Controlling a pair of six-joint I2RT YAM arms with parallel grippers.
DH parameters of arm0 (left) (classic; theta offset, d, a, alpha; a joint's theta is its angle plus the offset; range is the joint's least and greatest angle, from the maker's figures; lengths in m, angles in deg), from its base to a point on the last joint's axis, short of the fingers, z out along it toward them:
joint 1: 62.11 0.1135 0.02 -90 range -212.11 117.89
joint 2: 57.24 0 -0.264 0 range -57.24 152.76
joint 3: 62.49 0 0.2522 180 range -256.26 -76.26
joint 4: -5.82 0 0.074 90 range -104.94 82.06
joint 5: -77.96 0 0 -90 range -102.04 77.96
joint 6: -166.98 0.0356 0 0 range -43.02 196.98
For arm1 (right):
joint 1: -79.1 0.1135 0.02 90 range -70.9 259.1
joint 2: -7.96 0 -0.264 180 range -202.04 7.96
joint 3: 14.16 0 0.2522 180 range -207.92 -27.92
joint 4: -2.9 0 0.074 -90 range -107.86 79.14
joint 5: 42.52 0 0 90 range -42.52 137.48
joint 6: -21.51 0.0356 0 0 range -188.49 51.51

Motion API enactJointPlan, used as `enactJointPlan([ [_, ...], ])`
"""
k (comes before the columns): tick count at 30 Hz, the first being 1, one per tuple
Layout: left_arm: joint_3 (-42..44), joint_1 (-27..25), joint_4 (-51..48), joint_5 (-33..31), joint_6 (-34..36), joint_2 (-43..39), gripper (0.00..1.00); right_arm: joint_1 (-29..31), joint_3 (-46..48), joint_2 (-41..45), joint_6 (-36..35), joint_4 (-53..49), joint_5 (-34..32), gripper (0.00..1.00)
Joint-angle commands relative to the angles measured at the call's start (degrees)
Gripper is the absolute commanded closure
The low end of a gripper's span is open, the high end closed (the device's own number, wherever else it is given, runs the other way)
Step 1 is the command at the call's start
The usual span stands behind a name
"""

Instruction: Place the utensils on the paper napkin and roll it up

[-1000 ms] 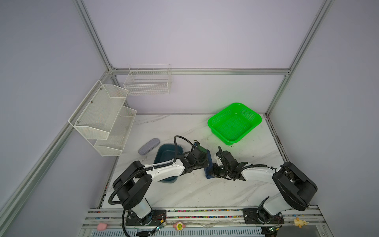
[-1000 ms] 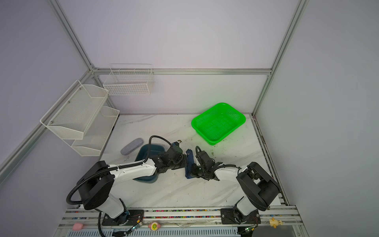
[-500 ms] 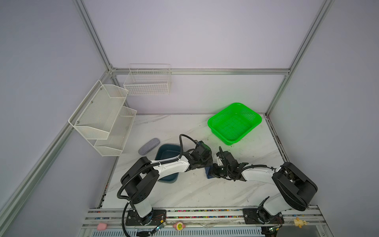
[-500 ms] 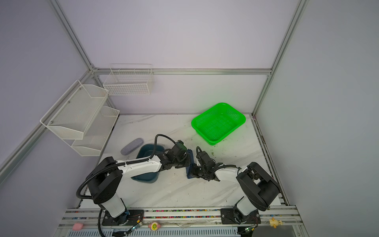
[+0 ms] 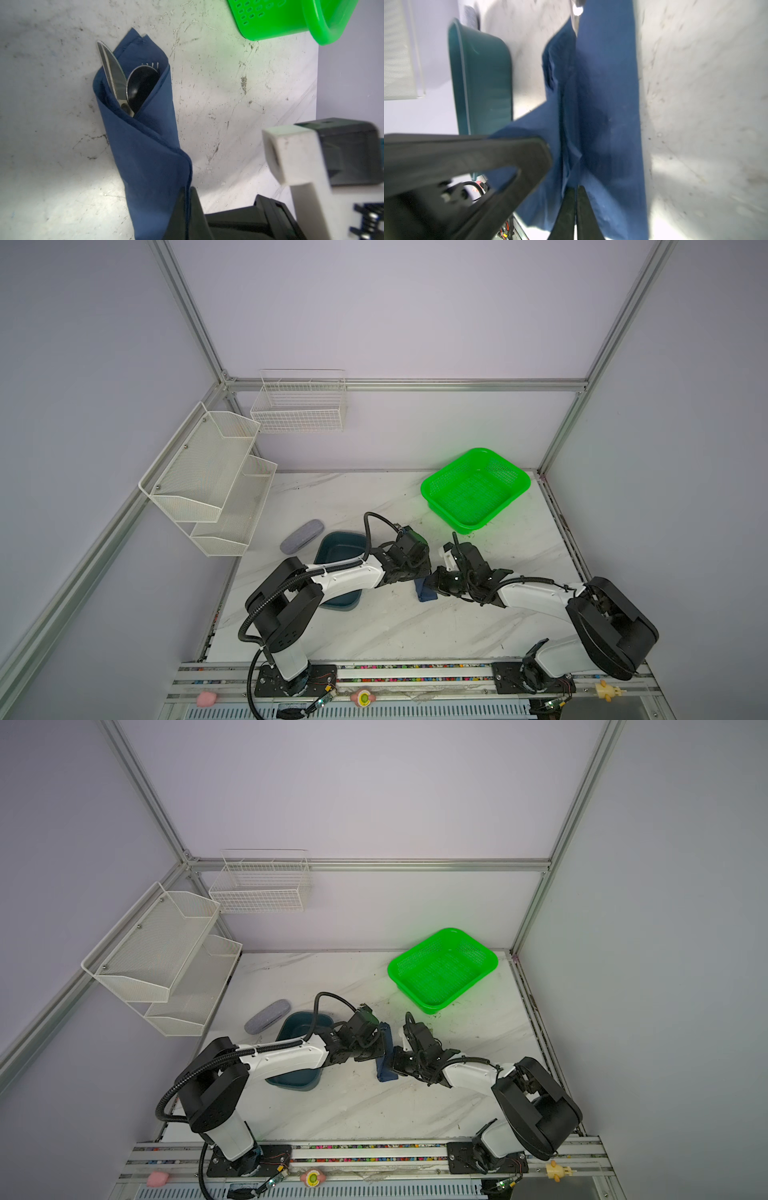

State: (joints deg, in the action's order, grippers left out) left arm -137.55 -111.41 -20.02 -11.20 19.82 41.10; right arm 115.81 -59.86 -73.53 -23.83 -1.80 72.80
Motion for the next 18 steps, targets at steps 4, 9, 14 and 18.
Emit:
enactJointPlan([
  [4,-6.03,-0.10,-1.37,-0.93,2.50,-0.63,0.95,-1.38,2.99,0.80,-2.57,-0.27,0.76,0.91],
  [9,-8.16,-0.10,-4.29,-0.86,3.90,0.85,0.95,-1.38,3.47,-2.24,-3.74,3.64,5.90,0.91],
  [14,-9.21,-0.18,-5.06,0.54,4.38,1.43,0.95,-1.38,3.78,-3.51,-4.43,3.18,5.57,0.91],
  [18,-9.05,-0.32,-3.90,1.53,3.51,1.22,0.95,-1.33,5.38,-2.97,-3.79,4.19,4.93,0.91],
])
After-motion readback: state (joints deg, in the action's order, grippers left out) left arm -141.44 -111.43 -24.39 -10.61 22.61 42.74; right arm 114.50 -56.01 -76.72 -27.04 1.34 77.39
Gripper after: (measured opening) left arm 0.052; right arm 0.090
